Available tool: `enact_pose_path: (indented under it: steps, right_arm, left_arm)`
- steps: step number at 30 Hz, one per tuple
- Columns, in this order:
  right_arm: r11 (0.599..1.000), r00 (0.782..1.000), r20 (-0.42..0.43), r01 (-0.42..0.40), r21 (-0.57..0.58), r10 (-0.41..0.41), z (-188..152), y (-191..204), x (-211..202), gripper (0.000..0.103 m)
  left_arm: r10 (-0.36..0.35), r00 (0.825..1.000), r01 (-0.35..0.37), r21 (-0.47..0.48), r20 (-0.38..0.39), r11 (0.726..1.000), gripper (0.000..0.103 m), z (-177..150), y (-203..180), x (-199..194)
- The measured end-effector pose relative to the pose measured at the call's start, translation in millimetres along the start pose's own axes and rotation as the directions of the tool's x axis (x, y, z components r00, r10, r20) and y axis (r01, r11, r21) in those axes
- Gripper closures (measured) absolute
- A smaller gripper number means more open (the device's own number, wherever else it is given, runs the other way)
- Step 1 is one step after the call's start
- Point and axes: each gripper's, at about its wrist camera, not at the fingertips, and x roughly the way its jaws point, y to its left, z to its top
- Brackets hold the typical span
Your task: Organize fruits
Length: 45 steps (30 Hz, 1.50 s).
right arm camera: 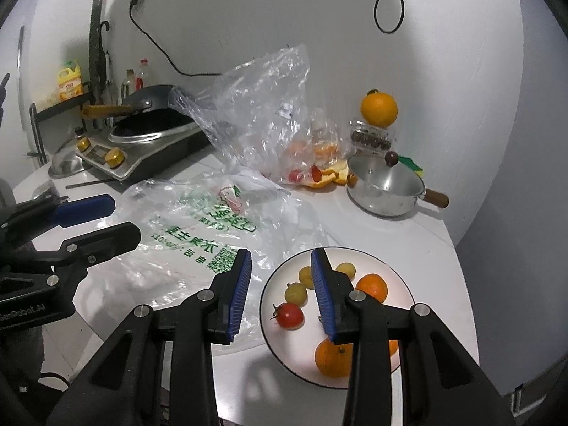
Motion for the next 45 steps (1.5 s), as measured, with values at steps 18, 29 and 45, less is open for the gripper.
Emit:
enact_pose_path:
  steps: [18, 29, 45]
  right_arm:
    - [1.000, 0.991, 0.131, 0.024, -0.020, -0.021, 5, 27, -75, 0.064]
    - [0.998, 0.961, 0.271, 0.060, 0.002, -0.058, 25, 29, -128, 0.045]
    - [0.998, 0.913, 0.401, 0.060, 0.034, -0.069, 56, 24, -160, 0.033]
  left_arm:
    - [0.012, 0.990, -0.017, 0.032, 0.141, 0.999, 0.028, 2, -9, -77]
    - [0.034, 0.954, -0.054, 0.058, 0.299, 0.997, 0.001, 25, -17, -133]
    - [0.076, 0.911, -0.097, 0.033, 0.405, 0.995, 0.001, 53, -14, -165]
